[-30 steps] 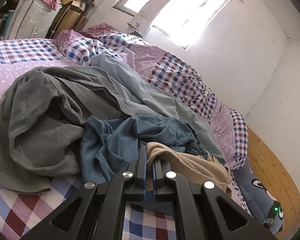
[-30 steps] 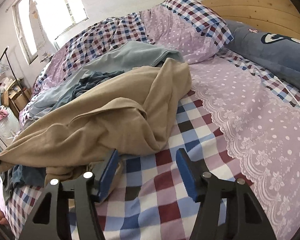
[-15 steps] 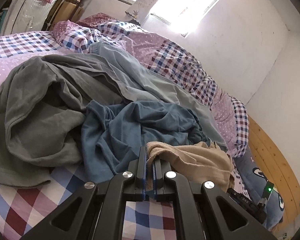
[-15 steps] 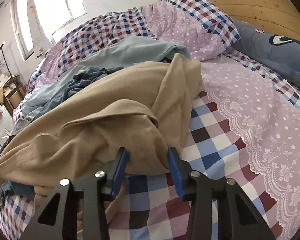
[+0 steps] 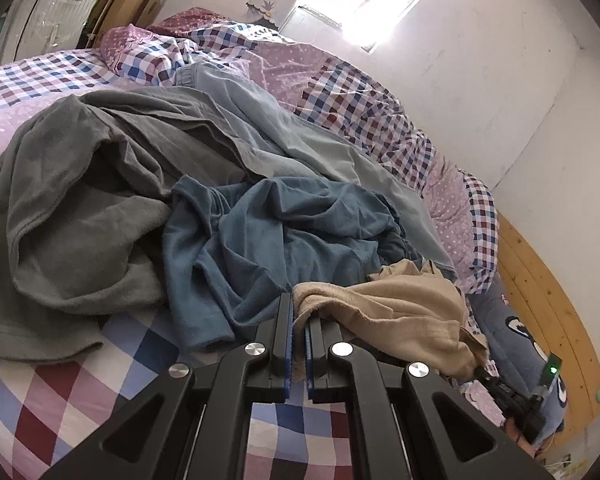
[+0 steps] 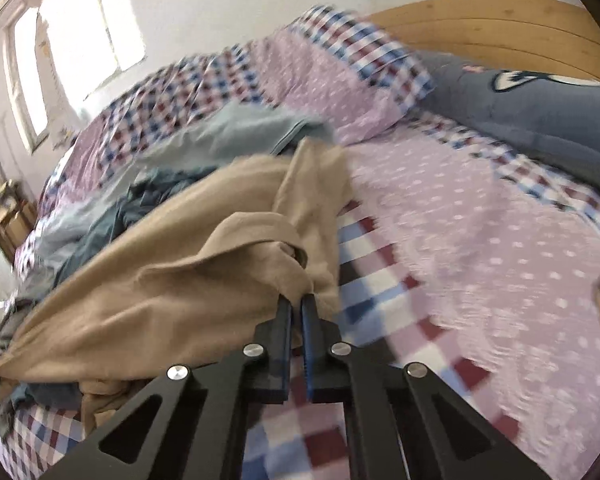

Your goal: Fold clothes

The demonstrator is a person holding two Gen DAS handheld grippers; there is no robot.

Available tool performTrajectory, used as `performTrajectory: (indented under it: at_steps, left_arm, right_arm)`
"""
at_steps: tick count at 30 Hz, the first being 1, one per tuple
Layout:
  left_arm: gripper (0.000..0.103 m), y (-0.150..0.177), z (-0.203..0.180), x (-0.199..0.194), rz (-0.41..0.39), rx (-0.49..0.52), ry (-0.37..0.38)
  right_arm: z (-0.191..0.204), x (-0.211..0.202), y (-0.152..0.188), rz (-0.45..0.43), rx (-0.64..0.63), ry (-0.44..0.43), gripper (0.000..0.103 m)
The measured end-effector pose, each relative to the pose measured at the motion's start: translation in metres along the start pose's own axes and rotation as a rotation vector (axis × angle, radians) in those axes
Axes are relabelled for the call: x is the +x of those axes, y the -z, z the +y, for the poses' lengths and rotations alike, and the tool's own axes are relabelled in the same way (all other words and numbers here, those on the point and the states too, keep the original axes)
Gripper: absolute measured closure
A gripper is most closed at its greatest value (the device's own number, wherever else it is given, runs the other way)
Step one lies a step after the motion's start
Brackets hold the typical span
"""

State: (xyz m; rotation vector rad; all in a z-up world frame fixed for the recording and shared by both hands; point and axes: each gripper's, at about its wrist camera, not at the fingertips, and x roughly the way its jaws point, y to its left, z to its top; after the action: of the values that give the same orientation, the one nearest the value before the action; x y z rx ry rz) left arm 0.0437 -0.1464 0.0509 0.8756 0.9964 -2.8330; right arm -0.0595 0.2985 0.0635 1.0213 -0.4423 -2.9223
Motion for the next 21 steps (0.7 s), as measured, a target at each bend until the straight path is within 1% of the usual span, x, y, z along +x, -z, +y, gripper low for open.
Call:
performTrajectory:
  at_steps: [3, 6, 9, 10, 13, 15, 16, 17, 18, 19, 20, 21]
  left_arm:
    - [0.1, 0.002, -0.004, 0.002, 0.01, -0.005, -0.005]
    - [0.1, 0.006, -0.01, 0.008, 0.024, -0.008, -0.028]
    - [0.1, 0.011, -0.012, 0.012, 0.042, -0.02, -0.065]
    - [0.1, 0.013, -0.013, 0.014, 0.049, -0.024, -0.078]
    - [0.1, 0.017, -0.012, 0.018, 0.066, -0.041, -0.107]
    - [0.1, 0.02, -0.01, 0.02, 0.071, -0.057, -0.12]
    - [0.1, 0.021, -0.009, 0.021, 0.074, -0.063, -0.125]
    - [0.1, 0.022, -0.009, 0.022, 0.077, -0.069, -0.13]
    - [0.1, 0.023, -0.008, 0.023, 0.08, -0.071, -0.134]
    - [0.1, 0.023, -0.008, 0.024, 0.082, -0.071, -0.137]
    - [0.1, 0.024, -0.008, 0.025, 0.082, -0.068, -0.143]
    - [0.1, 0.024, -0.008, 0.025, 0.081, -0.066, -0.146]
  right_arm:
    - [-0.013, -0.027, 0.003, -0.043, 0.051, 0.027, 0.101]
    - [-0.023, -0.044, 0.003, -0.058, 0.073, 0.063, 0.101]
    - [-0.048, -0.047, 0.01, -0.008, 0.137, 0.089, 0.1]
    - [-0.056, -0.046, 0.011, 0.01, 0.163, 0.085, 0.098]
    - [-0.076, -0.04, 0.014, 0.061, 0.231, 0.051, 0.097]
    - [-0.076, -0.036, 0.012, 0.073, 0.237, 0.016, 0.096]
    - [-0.076, -0.035, 0.012, 0.072, 0.241, -0.004, 0.091]
    - [-0.074, -0.034, 0.011, 0.075, 0.243, -0.02, 0.08]
    - [-0.07, -0.032, 0.01, 0.08, 0.235, -0.033, 0.073]
    - [-0.066, -0.03, 0.009, 0.085, 0.225, -0.045, 0.062]
    - [-0.062, -0.028, 0.009, 0.09, 0.215, -0.057, 0.059]
    - [-0.056, -0.026, 0.008, 0.098, 0.182, -0.053, 0.059]
